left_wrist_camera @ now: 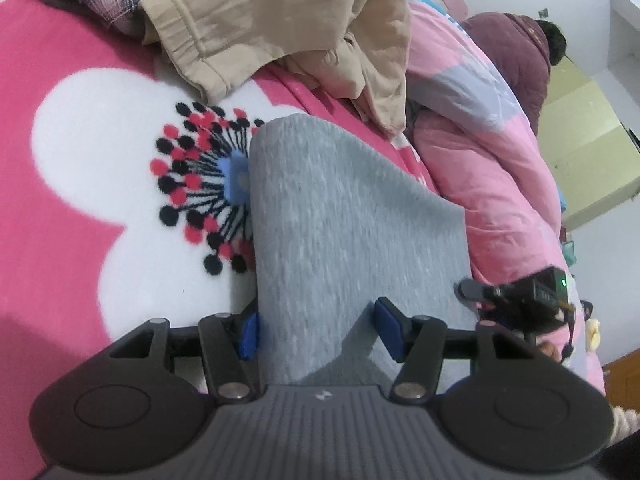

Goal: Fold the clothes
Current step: 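Grasp the grey bundle end with the left gripper while the right gripper grasps beside it, then lift the grey bundle off the bed with both grippers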

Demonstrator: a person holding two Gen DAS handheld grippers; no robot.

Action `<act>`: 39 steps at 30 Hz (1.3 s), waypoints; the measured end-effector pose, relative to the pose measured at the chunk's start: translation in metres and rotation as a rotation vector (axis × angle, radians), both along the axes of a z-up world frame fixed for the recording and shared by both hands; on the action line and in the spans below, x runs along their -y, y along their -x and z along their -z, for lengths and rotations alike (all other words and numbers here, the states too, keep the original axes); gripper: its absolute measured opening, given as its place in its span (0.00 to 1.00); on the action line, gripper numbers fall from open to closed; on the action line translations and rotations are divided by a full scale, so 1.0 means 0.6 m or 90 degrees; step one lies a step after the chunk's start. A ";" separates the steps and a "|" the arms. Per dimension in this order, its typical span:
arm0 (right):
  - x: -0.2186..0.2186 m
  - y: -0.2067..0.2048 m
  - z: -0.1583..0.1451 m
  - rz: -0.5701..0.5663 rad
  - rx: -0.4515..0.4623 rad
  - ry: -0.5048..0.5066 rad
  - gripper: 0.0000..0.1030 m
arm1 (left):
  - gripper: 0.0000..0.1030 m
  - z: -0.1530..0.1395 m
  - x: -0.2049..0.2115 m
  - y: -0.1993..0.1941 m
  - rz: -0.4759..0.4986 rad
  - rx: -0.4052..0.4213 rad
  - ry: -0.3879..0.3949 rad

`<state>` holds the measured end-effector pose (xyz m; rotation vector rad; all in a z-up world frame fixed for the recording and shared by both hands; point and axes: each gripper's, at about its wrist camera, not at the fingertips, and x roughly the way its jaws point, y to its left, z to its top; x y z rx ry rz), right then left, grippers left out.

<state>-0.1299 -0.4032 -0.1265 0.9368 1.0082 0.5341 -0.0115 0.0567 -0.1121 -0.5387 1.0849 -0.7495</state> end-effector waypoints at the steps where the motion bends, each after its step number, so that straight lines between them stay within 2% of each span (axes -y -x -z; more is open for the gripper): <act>1: -0.002 -0.007 0.002 -0.003 -0.004 -0.005 0.67 | 0.57 0.003 0.003 -0.003 -0.002 -0.005 0.003; 3: -0.009 -0.030 0.006 -0.005 -0.012 -0.019 0.67 | 0.59 0.006 0.010 -0.009 -0.014 -0.016 0.014; 7: -0.028 -0.046 0.004 -0.036 0.012 -0.009 0.67 | 0.59 -0.004 0.026 0.000 -0.017 0.000 -0.008; 12: -0.018 -0.019 0.005 -0.022 0.006 -0.051 0.48 | 0.50 -0.025 0.025 0.024 -0.045 -0.009 0.013; 14: -0.023 -0.011 -0.007 -0.025 0.021 -0.030 0.47 | 0.47 -0.044 0.027 0.034 -0.046 0.003 0.007; 20: -0.046 -0.014 -0.063 -0.071 0.064 0.010 0.43 | 0.45 -0.100 0.019 0.060 -0.068 0.040 0.022; 30: -0.131 -0.059 -0.150 -0.176 0.128 -0.010 0.42 | 0.45 -0.197 -0.062 0.111 -0.179 0.116 0.010; 33: -0.168 -0.074 -0.188 -0.202 0.151 -0.007 0.42 | 0.45 -0.230 -0.093 0.127 -0.207 0.141 0.007; 39: -0.273 -0.103 -0.295 -0.279 0.203 0.022 0.42 | 0.45 -0.299 -0.178 0.177 -0.298 0.218 0.004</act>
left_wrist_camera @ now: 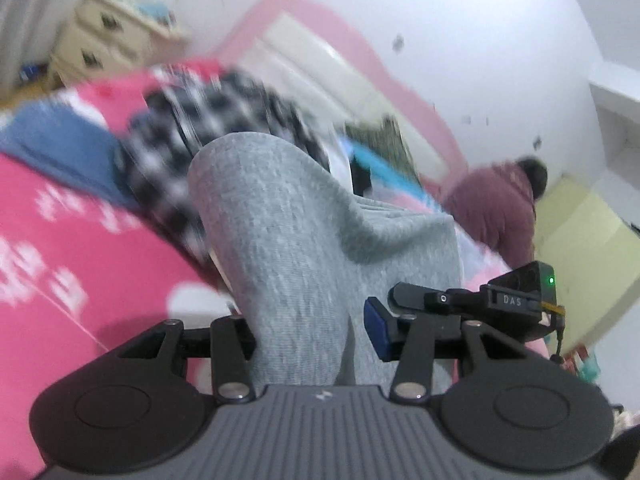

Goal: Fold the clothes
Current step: 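Lift the grey bundle off the bed with both grippers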

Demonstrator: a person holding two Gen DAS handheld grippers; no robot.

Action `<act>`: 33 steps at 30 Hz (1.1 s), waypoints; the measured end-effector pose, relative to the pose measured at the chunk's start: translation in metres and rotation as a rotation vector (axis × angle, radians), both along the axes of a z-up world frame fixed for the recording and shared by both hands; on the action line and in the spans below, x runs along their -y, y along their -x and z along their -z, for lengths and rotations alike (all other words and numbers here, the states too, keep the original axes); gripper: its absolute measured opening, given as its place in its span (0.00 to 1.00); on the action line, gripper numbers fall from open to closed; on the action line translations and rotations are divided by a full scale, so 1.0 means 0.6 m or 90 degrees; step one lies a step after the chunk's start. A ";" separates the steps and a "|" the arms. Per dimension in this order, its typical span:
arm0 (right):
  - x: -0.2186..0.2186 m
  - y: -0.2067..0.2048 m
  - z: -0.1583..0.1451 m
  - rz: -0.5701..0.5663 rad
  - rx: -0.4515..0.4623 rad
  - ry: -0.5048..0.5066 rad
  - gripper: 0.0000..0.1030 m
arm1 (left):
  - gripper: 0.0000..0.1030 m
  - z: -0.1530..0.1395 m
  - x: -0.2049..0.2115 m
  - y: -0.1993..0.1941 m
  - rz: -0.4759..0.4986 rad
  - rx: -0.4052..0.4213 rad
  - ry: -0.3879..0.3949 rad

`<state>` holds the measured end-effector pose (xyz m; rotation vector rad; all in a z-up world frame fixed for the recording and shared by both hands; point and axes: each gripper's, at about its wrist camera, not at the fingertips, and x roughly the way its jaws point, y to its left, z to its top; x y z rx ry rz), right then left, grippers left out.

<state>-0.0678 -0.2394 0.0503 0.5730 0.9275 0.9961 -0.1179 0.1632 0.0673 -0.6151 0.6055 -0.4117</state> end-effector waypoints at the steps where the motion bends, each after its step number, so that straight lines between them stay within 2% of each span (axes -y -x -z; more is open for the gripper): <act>1: -0.025 -0.007 -0.019 -0.019 0.010 0.009 0.42 | 0.45 -0.010 -0.017 0.010 -0.019 0.010 0.000; 4: -0.111 -0.027 -0.075 -0.085 0.038 0.041 0.42 | 0.45 -0.040 -0.083 0.047 -0.083 0.029 0.008; 9: -0.308 -0.030 -0.147 -0.218 0.102 0.068 0.42 | 0.45 -0.092 -0.200 0.147 -0.215 0.052 -0.018; 14: -0.510 0.016 -0.151 -0.354 0.123 0.054 0.42 | 0.45 -0.110 -0.305 0.279 -0.360 0.014 -0.042; 17: -0.621 0.065 -0.108 -0.432 0.084 0.042 0.42 | 0.45 -0.098 -0.337 0.363 -0.441 -0.036 -0.061; 21: -0.734 0.143 -0.032 -0.525 0.016 0.043 0.42 | 0.46 -0.054 -0.357 0.455 -0.531 -0.107 -0.060; 24: -0.784 0.191 0.040 -0.570 -0.023 0.045 0.42 | 0.45 0.012 -0.377 0.505 -0.592 -0.167 -0.035; 26: -0.810 0.217 0.111 -0.583 -0.058 0.065 0.43 | 0.43 0.081 -0.392 0.524 -0.624 -0.250 -0.005; 28: -0.827 0.230 0.188 -0.560 -0.091 0.110 0.44 | 0.44 0.128 -0.395 0.536 -0.641 -0.292 0.001; 30: -0.830 0.222 0.228 -0.538 -0.159 0.095 0.45 | 0.44 0.131 -0.394 0.537 -0.637 -0.274 0.011; 31: -0.829 0.219 0.225 -0.540 -0.166 0.091 0.44 | 0.44 0.125 -0.393 0.533 -0.629 -0.272 0.002; 33: -0.830 0.225 0.201 -0.565 -0.125 0.098 0.44 | 0.43 0.118 -0.398 0.529 -0.617 -0.273 -0.009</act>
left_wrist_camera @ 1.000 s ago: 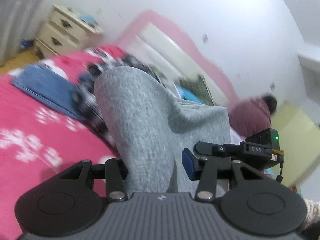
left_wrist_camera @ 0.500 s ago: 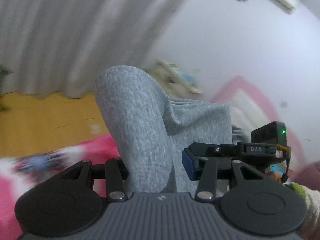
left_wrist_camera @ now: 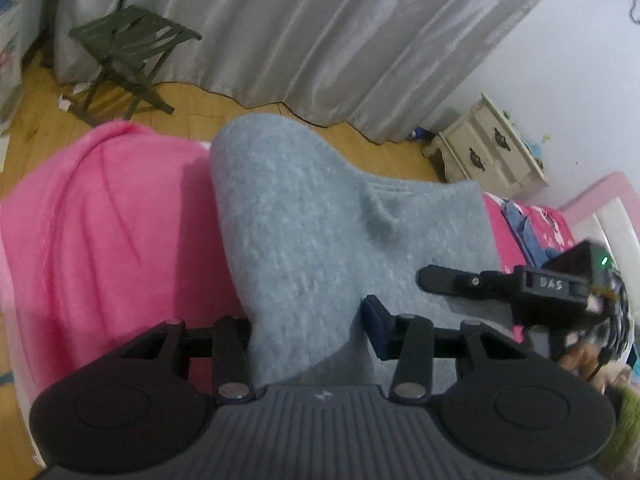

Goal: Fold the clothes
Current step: 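Lift the grey bundle off the bed with both grippers, then lower the grey bundle onto the bedspread and open both grippers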

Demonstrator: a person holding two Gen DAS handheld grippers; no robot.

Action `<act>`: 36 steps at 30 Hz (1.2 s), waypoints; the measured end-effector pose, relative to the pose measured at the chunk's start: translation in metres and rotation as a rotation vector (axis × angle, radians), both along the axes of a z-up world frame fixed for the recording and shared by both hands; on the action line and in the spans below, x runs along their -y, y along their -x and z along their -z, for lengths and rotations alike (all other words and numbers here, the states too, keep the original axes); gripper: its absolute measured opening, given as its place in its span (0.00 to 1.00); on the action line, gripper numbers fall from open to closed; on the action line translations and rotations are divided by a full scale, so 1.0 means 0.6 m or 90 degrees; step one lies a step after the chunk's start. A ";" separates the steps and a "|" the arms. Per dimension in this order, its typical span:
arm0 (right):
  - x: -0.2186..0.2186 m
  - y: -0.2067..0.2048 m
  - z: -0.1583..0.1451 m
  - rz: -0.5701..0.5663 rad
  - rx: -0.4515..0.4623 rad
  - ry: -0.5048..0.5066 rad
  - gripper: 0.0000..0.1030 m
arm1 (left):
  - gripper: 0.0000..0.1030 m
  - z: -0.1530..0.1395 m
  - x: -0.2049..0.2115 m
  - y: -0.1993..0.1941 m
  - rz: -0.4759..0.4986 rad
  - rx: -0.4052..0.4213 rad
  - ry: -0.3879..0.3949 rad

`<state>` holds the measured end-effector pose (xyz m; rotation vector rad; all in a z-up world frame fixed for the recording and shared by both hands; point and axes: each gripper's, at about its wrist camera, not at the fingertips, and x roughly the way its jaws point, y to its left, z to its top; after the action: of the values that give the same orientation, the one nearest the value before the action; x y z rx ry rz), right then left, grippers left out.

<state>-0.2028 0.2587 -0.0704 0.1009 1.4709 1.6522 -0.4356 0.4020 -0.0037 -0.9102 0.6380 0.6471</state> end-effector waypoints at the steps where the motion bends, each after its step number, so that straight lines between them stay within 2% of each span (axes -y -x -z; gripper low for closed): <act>1: -0.004 0.001 -0.013 -0.009 0.004 -0.007 0.44 | 0.43 -0.007 0.005 0.001 0.009 0.004 -0.004; 4: -0.022 0.005 -0.052 -0.027 0.003 -0.052 0.44 | 0.46 -0.025 0.017 0.007 0.032 0.008 -0.014; 6: -0.049 -0.004 -0.061 -0.032 0.020 -0.070 0.44 | 0.47 -0.015 0.015 0.013 0.036 -0.009 0.008; 7: -0.063 -0.012 -0.046 -0.031 0.031 -0.056 0.44 | 0.47 -0.007 0.011 0.021 0.029 -0.008 0.024; 9: -0.077 -0.029 -0.011 -0.019 0.032 -0.015 0.52 | 0.47 0.009 0.003 0.038 0.014 -0.005 0.057; 10: -0.077 -0.038 0.005 -0.006 0.020 0.010 0.52 | 0.49 0.006 0.002 0.042 0.014 -0.008 0.051; 12: -0.056 -0.055 0.012 0.011 -0.031 0.005 0.53 | 0.49 -0.001 -0.001 0.049 0.015 -0.014 0.036; 13: -0.049 -0.061 0.009 0.020 -0.039 0.008 0.54 | 0.49 -0.004 -0.003 0.053 0.016 -0.018 0.028; 16: -0.012 -0.079 -0.016 0.033 -0.015 -0.010 0.54 | 0.49 -0.031 -0.015 0.070 -0.003 -0.031 0.013; 19: 0.021 -0.100 -0.060 0.044 0.060 -0.064 0.54 | 0.48 -0.067 -0.028 0.066 -0.013 -0.049 -0.025; 20: 0.020 -0.104 -0.077 0.048 0.092 -0.087 0.50 | 0.48 -0.070 -0.026 0.058 -0.006 -0.061 -0.036; 21: 0.017 -0.107 -0.095 0.052 0.125 -0.111 0.42 | 0.48 -0.073 -0.024 0.049 0.001 -0.073 -0.047; 24: -0.037 -0.069 -0.131 -0.014 0.174 -0.213 0.27 | 0.48 -0.082 -0.017 0.022 0.023 -0.111 -0.080; 27: -0.096 -0.018 -0.147 -0.117 0.225 -0.283 0.25 | 0.49 -0.074 -0.011 0.013 0.018 -0.146 -0.088; 28: -0.116 0.001 -0.149 -0.158 0.242 -0.300 0.25 | 0.52 -0.068 -0.012 0.011 0.011 -0.163 -0.090; 30: -0.167 0.010 -0.103 -0.165 0.303 -0.250 0.21 | 0.53 -0.051 -0.014 0.014 -0.009 -0.171 -0.078; 31: -0.193 0.013 -0.079 -0.167 0.333 -0.222 0.10 | 0.53 -0.042 -0.015 0.017 -0.021 -0.170 -0.070; 32: -0.215 -0.005 -0.057 -0.141 0.323 -0.186 0.00 | 0.53 -0.040 -0.013 0.019 -0.032 -0.169 -0.066; 34: -0.234 -0.050 -0.060 -0.069 0.211 -0.182 0.00 | 0.53 -0.050 -0.004 0.019 -0.025 -0.183 -0.090; 35: -0.218 -0.062 -0.077 -0.060 0.201 -0.212 0.05 | 0.52 -0.060 0.005 0.020 -0.020 -0.197 -0.110; 36: -0.201 -0.073 -0.095 -0.055 0.196 -0.244 0.05 | 0.51 -0.072 0.014 0.022 -0.014 -0.211 -0.131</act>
<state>-0.1591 0.3791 -0.0136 -0.0070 0.9315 1.9077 -0.4490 0.3934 0.0393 -0.6232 0.8397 0.8764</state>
